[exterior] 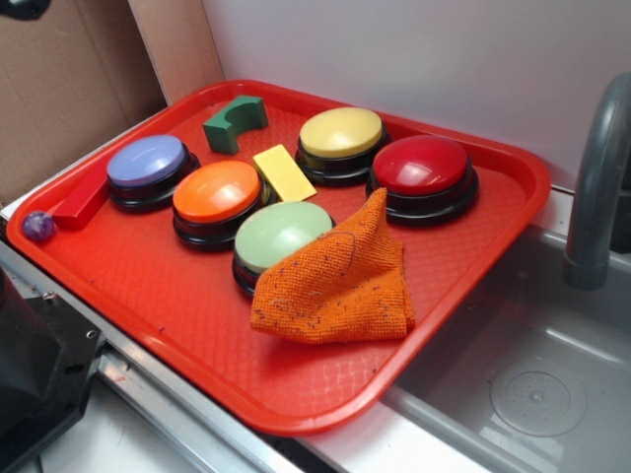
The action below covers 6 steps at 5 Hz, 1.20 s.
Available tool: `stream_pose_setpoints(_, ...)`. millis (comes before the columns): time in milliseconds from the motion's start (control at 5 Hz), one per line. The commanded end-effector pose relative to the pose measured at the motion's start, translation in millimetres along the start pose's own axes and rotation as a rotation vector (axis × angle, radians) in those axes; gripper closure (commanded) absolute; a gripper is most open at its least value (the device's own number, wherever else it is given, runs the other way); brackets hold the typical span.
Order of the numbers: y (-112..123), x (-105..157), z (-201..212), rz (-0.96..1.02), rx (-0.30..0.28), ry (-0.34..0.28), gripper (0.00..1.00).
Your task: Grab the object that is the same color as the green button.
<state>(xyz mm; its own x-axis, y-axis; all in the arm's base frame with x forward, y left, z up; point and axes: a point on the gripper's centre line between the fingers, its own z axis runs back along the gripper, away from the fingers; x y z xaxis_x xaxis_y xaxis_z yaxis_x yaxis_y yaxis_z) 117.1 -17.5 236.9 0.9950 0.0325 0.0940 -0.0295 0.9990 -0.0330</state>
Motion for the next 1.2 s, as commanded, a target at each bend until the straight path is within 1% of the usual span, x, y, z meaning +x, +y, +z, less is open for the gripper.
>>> stream_pose_setpoints(0,0,0,0,0.0,0.0,0.0,0.0)
stream_pose_setpoints(200,8,6,-10,-0.001,0.031,-0.017,0.0)
stream_pose_setpoints(400,25,17,-25,0.037,0.044,-0.064,0.0)
stream_pose_setpoints(600,40,33,-35,0.074,0.041,-0.111,0.0)
stream_pose_setpoints(800,71,59,-53,0.15,0.02,-0.151,0.0)
stream_pose_setpoints(1000,93,80,-66,0.26,0.05,-0.175,0.0)
